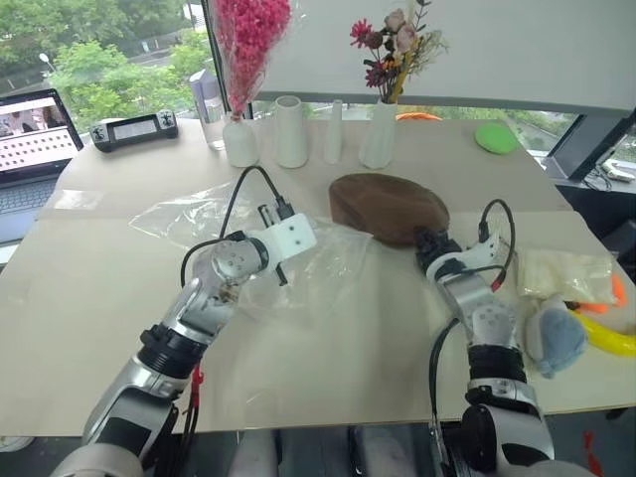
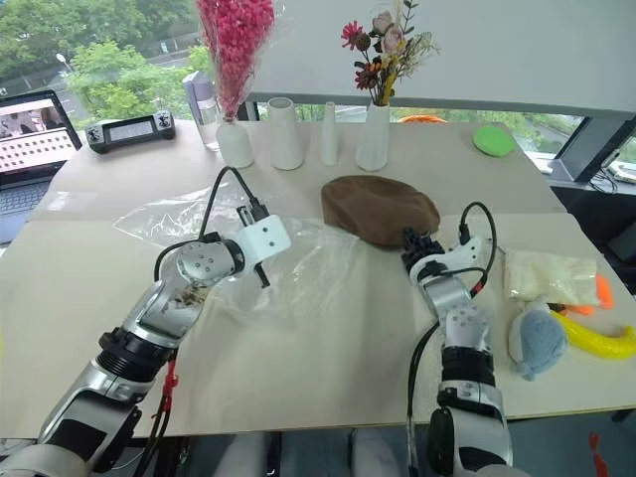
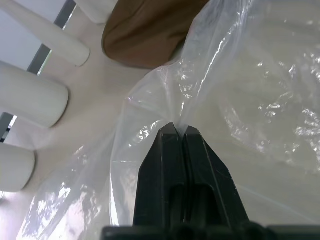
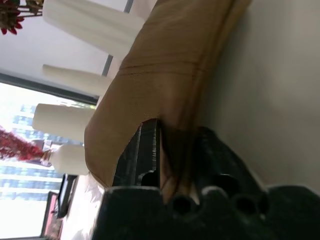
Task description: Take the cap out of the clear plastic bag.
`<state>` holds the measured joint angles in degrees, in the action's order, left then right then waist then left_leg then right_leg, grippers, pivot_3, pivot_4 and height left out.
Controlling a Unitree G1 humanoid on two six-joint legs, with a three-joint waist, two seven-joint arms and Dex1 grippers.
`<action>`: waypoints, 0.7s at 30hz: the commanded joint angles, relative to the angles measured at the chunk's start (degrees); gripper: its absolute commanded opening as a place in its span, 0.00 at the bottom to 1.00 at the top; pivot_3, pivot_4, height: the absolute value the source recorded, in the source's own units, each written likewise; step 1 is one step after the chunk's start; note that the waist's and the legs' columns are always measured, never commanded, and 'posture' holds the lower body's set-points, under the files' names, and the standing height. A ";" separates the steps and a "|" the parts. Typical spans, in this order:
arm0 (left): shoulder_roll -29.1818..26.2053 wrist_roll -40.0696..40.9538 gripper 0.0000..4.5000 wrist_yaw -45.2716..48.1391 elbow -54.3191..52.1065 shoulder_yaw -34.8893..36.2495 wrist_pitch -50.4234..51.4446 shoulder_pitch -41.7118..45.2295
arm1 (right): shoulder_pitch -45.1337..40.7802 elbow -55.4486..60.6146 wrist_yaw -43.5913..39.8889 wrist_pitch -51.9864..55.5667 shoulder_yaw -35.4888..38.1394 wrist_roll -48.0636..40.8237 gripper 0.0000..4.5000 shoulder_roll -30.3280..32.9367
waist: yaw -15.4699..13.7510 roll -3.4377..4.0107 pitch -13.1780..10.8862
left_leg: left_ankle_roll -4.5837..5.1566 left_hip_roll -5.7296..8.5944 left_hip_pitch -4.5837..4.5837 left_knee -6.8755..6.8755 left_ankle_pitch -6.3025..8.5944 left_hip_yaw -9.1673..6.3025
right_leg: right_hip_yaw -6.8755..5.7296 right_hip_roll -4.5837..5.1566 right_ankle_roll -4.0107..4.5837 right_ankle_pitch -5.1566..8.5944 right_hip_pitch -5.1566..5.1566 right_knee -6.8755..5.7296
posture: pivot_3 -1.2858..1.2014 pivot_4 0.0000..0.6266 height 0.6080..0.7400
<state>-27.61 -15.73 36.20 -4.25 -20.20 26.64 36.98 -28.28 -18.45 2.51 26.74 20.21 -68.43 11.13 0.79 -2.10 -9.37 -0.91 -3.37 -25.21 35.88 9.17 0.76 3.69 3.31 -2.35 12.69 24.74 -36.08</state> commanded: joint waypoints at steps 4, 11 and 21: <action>0.48 2.03 0.00 1.97 -3.54 1.84 0.56 -0.44 | 16.38 32.32 -3.54 13.93 10.23 -19.57 0.93 10.78 | -0.37 0.25 -0.13 | 0.00 0.03 0.00 0.10 0.00 0.00 | 0.02 0.04 -0.05 -0.01 -0.03 -0.02 | 0.52 0.24 1.00; -1.33 0.70 0.48 0.63 3.18 2.58 -2.14 0.32 | 29.00 47.52 -4.27 15.92 15.43 -30.09 1.00 23.18 | 1.71 0.31 -0.21 | 0.01 0.10 0.63 0.09 0.01 -0.04 | 0.16 0.04 -0.39 0.20 -0.65 0.07 | 0.52 0.24 1.00; 6.19 1.67 1.00 -15.58 37.75 7.86 -13.90 13.97 | 24.44 48.30 -1.05 10.85 7.05 -24.36 1.00 18.88 | 1.00 0.28 -0.22 | 0.27 0.58 0.65 0.13 -0.17 -0.45 | 0.38 0.06 -0.15 0.02 -0.63 0.14 | 0.52 0.24 1.00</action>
<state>-22.23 -14.59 23.55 31.33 -14.04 14.93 49.65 -3.18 27.54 1.46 39.70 26.67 -92.84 30.02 1.79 -1.81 -9.59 -0.62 -2.80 -24.68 36.01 8.99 0.31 4.07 3.37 -2.85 12.62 24.19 -35.95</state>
